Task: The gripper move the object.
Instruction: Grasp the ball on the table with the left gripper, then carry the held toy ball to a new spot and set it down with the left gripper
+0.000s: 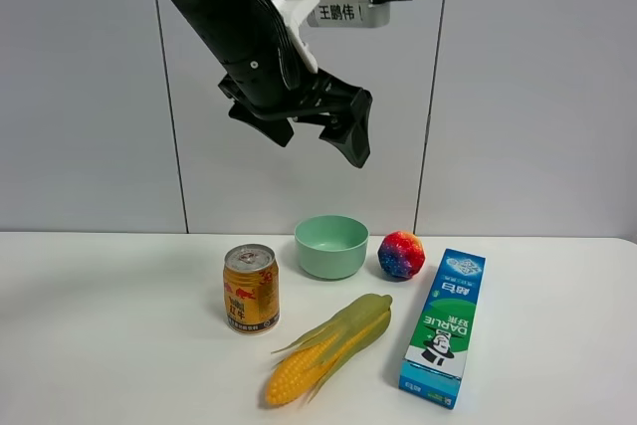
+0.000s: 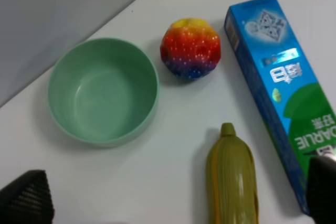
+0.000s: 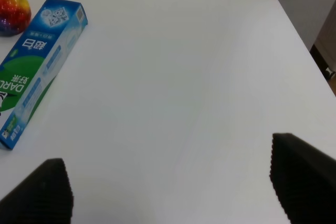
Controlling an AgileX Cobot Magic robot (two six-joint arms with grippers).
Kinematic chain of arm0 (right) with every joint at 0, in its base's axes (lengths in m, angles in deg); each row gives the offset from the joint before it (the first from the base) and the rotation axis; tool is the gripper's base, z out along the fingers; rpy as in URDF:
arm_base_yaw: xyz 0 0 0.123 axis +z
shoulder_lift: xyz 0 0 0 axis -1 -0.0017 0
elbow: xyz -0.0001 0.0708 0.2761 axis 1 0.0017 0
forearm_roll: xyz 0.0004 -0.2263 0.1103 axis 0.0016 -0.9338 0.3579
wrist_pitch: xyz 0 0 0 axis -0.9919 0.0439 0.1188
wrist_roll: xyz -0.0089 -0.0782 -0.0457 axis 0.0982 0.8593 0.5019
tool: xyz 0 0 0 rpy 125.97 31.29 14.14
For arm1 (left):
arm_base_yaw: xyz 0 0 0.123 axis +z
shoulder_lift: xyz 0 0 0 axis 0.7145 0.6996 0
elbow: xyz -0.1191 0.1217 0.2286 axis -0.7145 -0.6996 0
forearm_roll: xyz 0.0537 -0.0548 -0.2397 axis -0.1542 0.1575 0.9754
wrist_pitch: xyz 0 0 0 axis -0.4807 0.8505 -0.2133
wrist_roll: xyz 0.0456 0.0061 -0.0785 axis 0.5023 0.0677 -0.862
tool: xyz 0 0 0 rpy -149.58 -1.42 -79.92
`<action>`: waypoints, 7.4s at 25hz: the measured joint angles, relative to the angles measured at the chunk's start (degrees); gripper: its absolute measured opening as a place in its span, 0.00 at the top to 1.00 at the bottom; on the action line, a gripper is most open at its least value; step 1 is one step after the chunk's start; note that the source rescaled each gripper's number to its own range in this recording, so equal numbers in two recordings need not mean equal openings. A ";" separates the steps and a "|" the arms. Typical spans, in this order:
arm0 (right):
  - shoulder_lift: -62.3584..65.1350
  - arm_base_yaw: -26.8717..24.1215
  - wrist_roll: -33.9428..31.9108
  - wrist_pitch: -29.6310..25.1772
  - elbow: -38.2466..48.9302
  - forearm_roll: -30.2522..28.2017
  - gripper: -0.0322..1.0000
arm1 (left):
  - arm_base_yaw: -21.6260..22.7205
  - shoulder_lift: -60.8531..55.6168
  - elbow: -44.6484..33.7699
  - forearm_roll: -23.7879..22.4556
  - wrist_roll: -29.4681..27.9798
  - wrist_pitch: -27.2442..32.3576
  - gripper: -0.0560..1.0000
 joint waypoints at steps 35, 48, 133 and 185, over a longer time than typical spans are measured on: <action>0.00 0.00 0.00 0.00 0.00 0.00 0.00 | -5.20 33.91 30.88 3.33 3.33 -8.91 0.00; 0.00 0.00 0.00 0.00 0.00 0.00 0.00 | -4.71 38.74 31.07 3.24 10.67 -14.70 0.00; 0.00 0.00 0.00 0.00 0.00 0.00 0.00 | 11.70 19.31 31.18 -9.94 -4.46 28.76 0.92; 0.00 0.00 0.00 0.00 0.00 0.00 0.00 | 19.46 21.54 -1.13 3.05 -4.63 -15.28 0.85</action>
